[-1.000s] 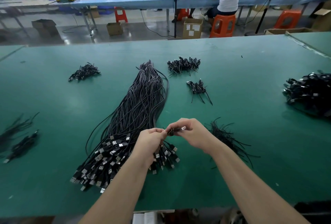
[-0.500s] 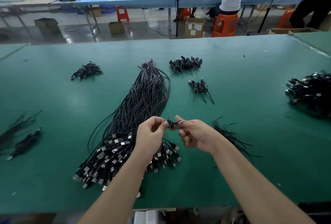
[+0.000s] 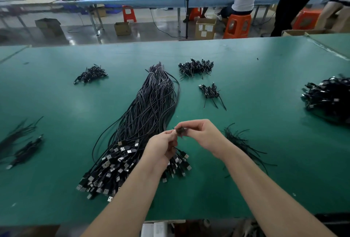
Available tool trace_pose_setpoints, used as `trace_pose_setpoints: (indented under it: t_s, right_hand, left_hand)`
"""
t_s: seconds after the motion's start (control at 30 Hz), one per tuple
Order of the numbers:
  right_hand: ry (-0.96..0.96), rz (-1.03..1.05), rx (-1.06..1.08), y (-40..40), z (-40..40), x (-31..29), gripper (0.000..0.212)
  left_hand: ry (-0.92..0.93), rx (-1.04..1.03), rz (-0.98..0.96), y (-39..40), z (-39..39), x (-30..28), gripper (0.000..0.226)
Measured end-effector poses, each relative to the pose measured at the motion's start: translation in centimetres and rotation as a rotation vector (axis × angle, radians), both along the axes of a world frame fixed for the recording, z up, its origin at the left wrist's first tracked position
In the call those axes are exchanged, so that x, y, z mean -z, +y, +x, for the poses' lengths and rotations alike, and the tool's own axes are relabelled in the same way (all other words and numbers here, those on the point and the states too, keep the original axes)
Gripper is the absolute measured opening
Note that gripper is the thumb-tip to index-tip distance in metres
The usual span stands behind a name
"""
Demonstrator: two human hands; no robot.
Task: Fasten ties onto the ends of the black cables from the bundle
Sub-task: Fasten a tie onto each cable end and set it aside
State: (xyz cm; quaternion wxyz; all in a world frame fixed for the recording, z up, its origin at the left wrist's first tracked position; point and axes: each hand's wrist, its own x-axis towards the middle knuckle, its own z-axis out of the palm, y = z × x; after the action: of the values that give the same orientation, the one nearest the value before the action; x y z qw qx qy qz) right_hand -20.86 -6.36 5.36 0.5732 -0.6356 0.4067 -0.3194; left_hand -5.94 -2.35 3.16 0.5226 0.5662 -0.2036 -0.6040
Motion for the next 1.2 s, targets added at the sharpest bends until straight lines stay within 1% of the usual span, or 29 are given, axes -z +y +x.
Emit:
trace_pose_setpoints:
  t_s: [0.03,0.1,0.17,0.2,0.23,0.27,0.3,0.33,0.4,0.43,0.47,0.53,0.57,0.63,0.7,0.77,0.83,0.93,1.0,1.03,1.07,1.13,1.17,1.2]
  right_hand:
    - [0.044,-0.045,-0.002,0.0,-0.1,0.1,0.045]
    - [0.064,-0.079,-0.017,0.0,-0.3,0.2,0.047]
    - [-0.05,-0.003,-0.001,0.0,-0.3,0.3,0.042]
    - [-0.117,0.059,0.029,-0.1,-0.1,0.2,0.035]
    - [-0.158,0.118,0.07,-0.2,0.0,0.2,0.025]
    - [-0.156,0.168,0.112,-0.3,0.1,0.1,0.017]
    - [-0.113,0.211,0.144,-0.3,0.1,0.1,0.019]
    - [-0.051,0.253,0.157,-0.3,0.2,0.1,0.028]
    - [0.019,0.313,0.129,-0.3,0.1,0.1,0.041]
    - [0.009,0.321,0.099,-0.2,0.1,0.0,0.041]
    - [-0.023,0.316,0.072,-0.2,0.1,0.0,0.037]
    - [-0.114,0.287,0.045,0.0,0.0,-0.1,0.023]
    - [-0.157,0.264,0.043,0.0,-0.1,-0.1,0.021]
    - [-0.18,0.178,0.048,0.1,0.1,-0.1,0.024]
    - [-0.1,0.063,0.054,0.3,0.3,-0.2,0.027]
    - [-0.014,-0.033,0.033,0.4,0.3,-0.5,0.025]
    - [0.067,-0.115,-0.006,0.4,0.1,-0.9,0.025]
    - [0.242,-0.284,-0.074,0.5,-0.4,-1.3,0.039]
    - [0.262,-0.299,-0.089,0.5,-0.6,-1.1,0.044]
    - [0.216,-0.258,-0.072,0.4,-0.6,-0.9,0.045]
    - [0.124,-0.166,-0.034,0.3,-0.5,-0.7,0.041]
    - [-0.098,0.146,0.09,-0.2,-0.2,-0.2,0.022]
    - [-0.121,0.277,0.132,-0.4,-0.1,-0.1,0.017]
    - [-0.065,0.358,0.127,-0.4,-0.1,0.0,0.026]
  left_hand:
    - [0.051,0.006,0.027,-0.2,0.0,0.0,0.02]
    - [0.022,0.024,0.024,-0.2,0.2,0.0,0.022]
    - [-0.075,0.027,-0.043,0.1,0.4,-0.1,0.025]
    - [-0.139,0.017,-0.092,0.3,0.4,-0.1,0.027]
    - [-0.213,-0.002,-0.145,0.4,0.4,-0.2,0.027]
    - [-0.312,-0.025,-0.201,0.5,0.4,-0.3,0.025]
    - [-0.445,-0.045,-0.267,0.5,0.4,-0.5,0.021]
    - [-0.595,-0.053,-0.35,0.6,0.4,-0.6,0.018]
    - [-0.86,-0.029,-0.533,0.9,0.5,-0.8,0.013]
    - [-0.939,-0.015,-0.604,1.0,0.6,-0.8,0.012]
    - [-0.979,-0.002,-0.64,1.1,0.7,-0.7,0.011]
    - [-0.967,0.011,-0.614,1.2,0.6,-0.5,0.011]
    - [-0.905,0.003,-0.56,1.2,0.5,-0.4,0.013]
    - [-0.674,-0.034,-0.42,1.0,0.2,-0.2,0.019]
    - [-0.455,-0.049,-0.299,1.0,0.1,-0.3,0.025]
    - [-0.244,-0.023,-0.227,1.1,0.1,-0.4,0.033]
    - [-0.095,0.0,-0.158,1.1,0.2,-0.6,0.033]
    - [-0.061,0.021,-0.079,0.8,0.4,-0.7,0.026]
    - [-0.055,0.021,-0.078,0.7,0.4,-0.6,0.021]
    - [-0.07,0.012,-0.097,0.7,0.4,-0.5,0.018]
    - [-0.098,-0.001,-0.125,0.8,0.4,-0.5,0.016]
    - [-0.191,-0.034,-0.193,0.7,0.4,-0.4,0.016]
    - [-0.28,-0.045,-0.228,0.7,0.5,-0.4,0.017]
    - [-0.401,-0.05,-0.269,0.7,0.5,-0.4,0.017]
